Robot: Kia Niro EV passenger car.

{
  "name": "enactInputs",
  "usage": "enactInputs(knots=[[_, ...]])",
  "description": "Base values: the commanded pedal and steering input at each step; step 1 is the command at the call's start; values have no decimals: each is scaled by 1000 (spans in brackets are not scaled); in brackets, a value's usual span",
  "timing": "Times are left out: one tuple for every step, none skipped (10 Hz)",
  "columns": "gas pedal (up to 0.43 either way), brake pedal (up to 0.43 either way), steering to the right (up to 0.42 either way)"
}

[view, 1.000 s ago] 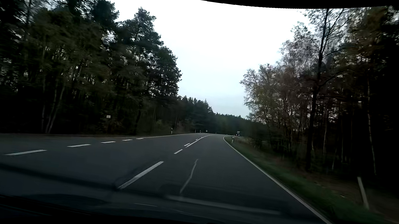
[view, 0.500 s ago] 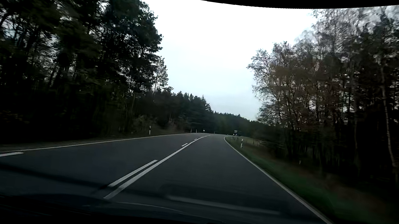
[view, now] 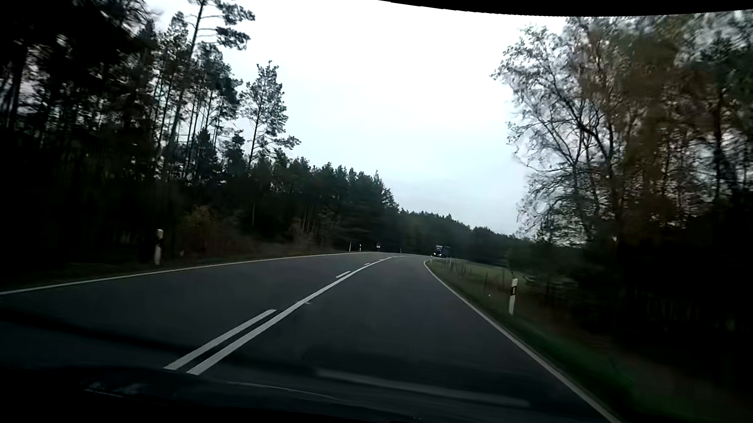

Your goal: Follow the waypoints while adhering to traffic rules and regulations

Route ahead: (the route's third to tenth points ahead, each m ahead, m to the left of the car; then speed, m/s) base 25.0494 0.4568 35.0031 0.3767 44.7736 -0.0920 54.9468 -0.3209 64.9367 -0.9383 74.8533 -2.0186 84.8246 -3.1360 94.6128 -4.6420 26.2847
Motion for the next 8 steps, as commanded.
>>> enactInputs(knots=[[390, 0, 6], [390, 0, 6], [390, 0, 6], [390, 0, 6], [390, 0, 8], [390, 0, 9], [390, 0, 9], [390, 0, 9]])
